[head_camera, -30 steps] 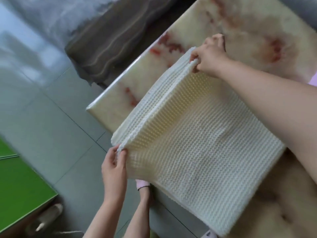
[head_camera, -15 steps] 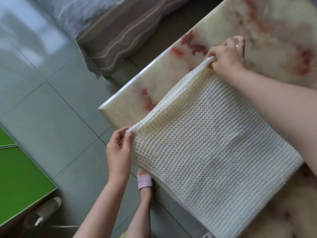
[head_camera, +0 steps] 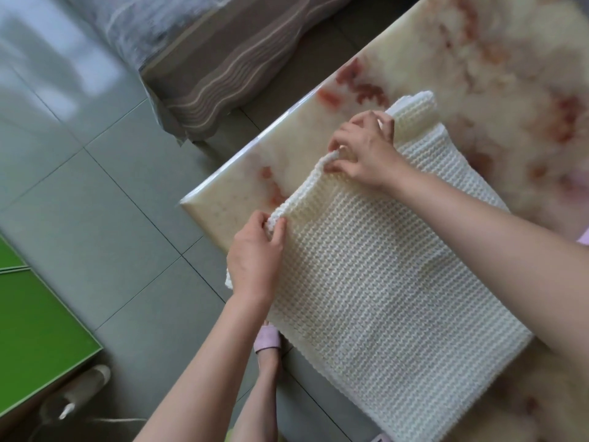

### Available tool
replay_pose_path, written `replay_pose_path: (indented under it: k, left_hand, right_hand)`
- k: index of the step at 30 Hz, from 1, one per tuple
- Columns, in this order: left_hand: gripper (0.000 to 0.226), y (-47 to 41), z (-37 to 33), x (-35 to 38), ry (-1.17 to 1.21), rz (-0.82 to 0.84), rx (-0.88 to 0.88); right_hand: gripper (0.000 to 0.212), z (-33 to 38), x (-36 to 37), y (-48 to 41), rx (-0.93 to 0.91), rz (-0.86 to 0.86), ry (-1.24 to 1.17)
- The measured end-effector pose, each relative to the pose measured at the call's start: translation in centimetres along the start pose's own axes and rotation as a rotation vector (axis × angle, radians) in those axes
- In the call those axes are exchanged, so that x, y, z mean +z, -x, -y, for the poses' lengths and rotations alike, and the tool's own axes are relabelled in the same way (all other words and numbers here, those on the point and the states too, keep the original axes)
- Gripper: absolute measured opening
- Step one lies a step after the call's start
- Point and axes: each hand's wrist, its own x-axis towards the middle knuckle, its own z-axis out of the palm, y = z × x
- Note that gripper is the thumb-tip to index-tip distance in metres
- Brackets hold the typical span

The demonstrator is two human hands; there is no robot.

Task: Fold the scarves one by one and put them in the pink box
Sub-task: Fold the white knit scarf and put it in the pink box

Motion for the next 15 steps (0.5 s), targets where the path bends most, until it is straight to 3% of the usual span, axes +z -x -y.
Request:
replay_pose_path:
  k: [2, 5, 9, 13, 15]
  left_hand:
    - [0.026, -0.2, 0.2, 0.3, -0.029, -0.027, -0.018]
    - [0.026, -0.4, 0.4, 0.6, -0.161, -0.038, 0.079]
    - [0.040, -1.1, -1.5, 1.6, -0.216, -0.018, 0.247]
    - [0.046, -2.7, -4.8, 3.4, -0.168, 0.028, 0.331]
    - [0.043, -3.8, -6.2, 4.4, -0.157, 0.033, 0.320]
  right_hand:
    - [0.029, 0.6, 0.5, -0.6, 0.032, -0.039, -0.008]
    - [0.035, 1.1, 2.1, -0.3, 0.079, 0.086, 0.047]
    - [0.041, 0.1, 2.1, 1.5, 0.135, -0.136, -0.110]
    - [0.054, -5.2, 0.0, 2.9, 0.557, -0.450, -0.310]
    - [0.055, -7.9, -1.0, 3.0, 0.805, -0.366, -0.356]
